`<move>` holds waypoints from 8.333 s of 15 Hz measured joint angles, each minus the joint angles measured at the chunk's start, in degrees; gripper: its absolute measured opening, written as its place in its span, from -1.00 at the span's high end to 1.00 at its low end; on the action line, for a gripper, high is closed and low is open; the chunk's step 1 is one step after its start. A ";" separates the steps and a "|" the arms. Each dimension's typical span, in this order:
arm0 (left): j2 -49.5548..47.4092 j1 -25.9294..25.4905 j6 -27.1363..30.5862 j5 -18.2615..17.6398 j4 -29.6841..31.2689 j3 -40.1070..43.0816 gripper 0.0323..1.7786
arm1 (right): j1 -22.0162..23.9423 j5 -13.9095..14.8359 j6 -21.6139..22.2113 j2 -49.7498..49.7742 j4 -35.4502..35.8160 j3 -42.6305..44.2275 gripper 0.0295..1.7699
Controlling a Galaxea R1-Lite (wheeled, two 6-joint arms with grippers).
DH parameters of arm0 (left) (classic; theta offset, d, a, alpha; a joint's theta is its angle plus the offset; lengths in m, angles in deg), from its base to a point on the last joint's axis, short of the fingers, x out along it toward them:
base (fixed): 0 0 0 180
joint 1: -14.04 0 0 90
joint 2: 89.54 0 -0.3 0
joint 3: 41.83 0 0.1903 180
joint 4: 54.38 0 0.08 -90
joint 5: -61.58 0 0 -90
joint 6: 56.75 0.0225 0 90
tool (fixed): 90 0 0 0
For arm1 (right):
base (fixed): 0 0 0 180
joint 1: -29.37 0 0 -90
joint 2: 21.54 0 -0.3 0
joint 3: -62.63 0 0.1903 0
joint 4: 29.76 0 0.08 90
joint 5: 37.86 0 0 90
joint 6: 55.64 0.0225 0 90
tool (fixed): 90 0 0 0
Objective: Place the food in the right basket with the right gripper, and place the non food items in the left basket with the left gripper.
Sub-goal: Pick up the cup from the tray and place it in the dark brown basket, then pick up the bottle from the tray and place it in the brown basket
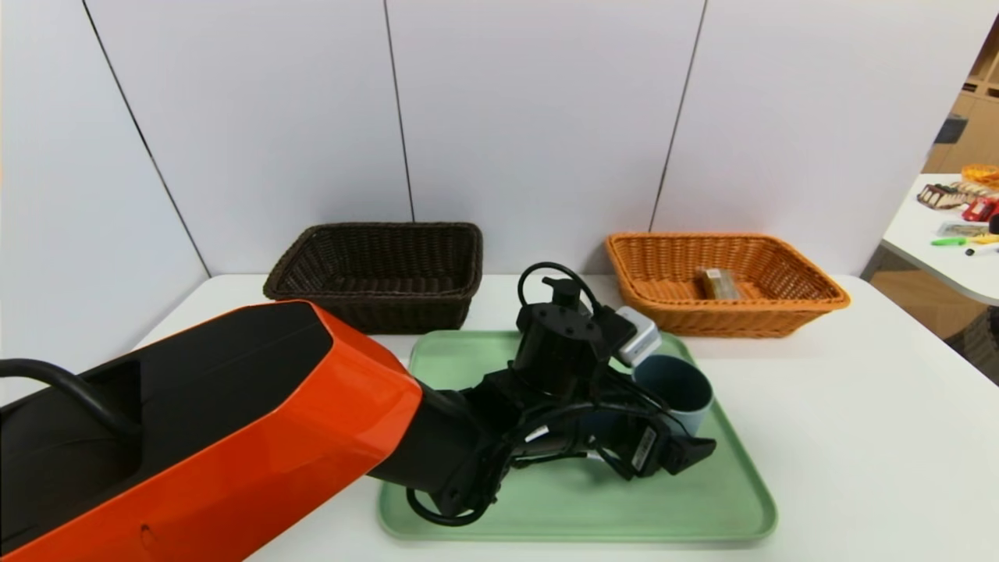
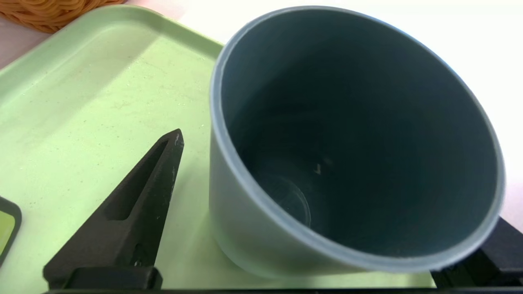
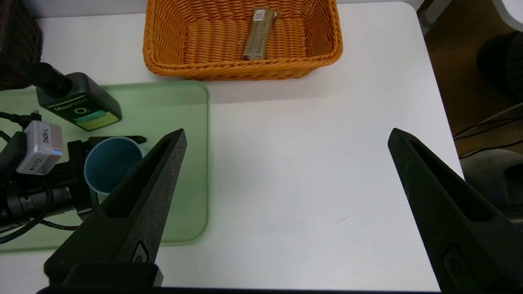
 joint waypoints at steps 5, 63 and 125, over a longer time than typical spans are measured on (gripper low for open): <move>0.67 0.11 -0.26 0.01 0.11 -0.66 -0.30 | 0.00 0.00 -0.02 -0.07 0.00 0.00 -0.92; -5.27 -35.57 -7.07 34.87 -62.12 -41.41 -0.68 | -0.72 -2.16 -0.06 -2.61 0.07 -4.22 -0.92; -2.43 -15.71 0.63 -4.27 2.58 2.40 -0.90 | -0.11 -5.17 1.90 0.00 0.29 -6.31 -0.92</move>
